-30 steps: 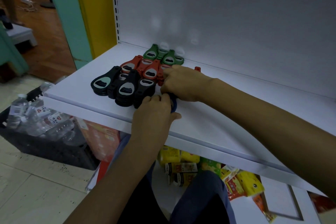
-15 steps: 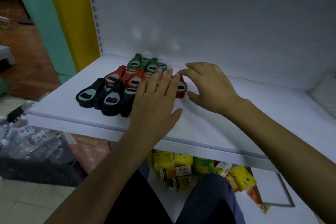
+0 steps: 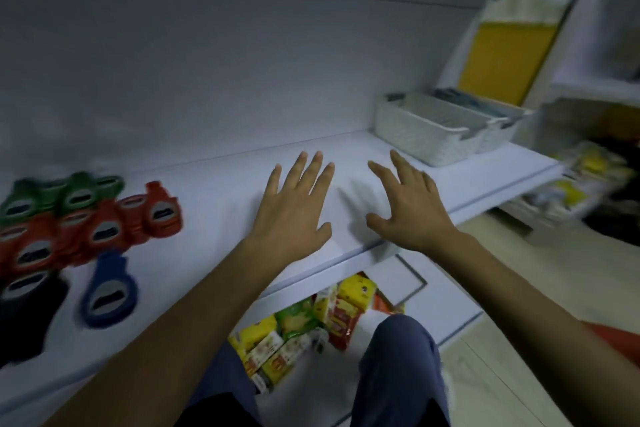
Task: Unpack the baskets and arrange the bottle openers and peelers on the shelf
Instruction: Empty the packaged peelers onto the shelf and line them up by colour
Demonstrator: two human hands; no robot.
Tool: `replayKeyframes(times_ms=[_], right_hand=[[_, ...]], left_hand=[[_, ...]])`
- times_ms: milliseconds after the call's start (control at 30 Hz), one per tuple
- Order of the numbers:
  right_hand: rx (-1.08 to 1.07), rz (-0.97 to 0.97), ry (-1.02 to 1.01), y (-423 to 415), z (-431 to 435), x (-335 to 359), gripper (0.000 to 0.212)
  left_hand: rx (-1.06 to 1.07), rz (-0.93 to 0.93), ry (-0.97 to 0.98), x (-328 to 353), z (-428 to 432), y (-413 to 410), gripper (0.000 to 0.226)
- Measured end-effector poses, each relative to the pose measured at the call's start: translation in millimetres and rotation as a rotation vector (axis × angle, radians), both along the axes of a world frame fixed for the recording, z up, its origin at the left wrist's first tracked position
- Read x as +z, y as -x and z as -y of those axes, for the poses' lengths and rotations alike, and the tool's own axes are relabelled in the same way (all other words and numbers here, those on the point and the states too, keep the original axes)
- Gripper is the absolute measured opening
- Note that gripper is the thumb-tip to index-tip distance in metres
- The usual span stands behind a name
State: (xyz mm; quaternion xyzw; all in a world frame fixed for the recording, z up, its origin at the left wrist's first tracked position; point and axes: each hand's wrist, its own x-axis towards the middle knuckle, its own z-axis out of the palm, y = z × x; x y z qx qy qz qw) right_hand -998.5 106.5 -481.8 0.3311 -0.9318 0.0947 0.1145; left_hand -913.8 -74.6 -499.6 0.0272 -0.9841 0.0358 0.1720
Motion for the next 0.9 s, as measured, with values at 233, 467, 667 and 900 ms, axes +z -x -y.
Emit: replayKeyframes(times_ms=[233, 467, 667, 900], right_hand=[[-0.180, 0.072, 0.045, 19.9, -44.7, -5.2, 0.079], [-0.264, 0.069, 0.148, 80.6, -61.0, -20.0, 0.070], [-0.259, -0.002, 0.183, 158.1, -66.0, -13.6, 0.071], [-0.148, -0.288, 0.366, 208.6, -72.4, -0.7, 0.046]], left_hand=[[-0.134, 0.070, 0.017, 3.2, -23.2, 56.6, 0.080], [-0.213, 0.146, -0.047, -4.4, -59.3, 139.1, 0.079], [-0.194, 0.142, -0.113, -9.1, -78.2, 200.3, 0.079], [-0.146, 0.154, -0.156, -15.6, -86.3, 230.1, 0.078]])
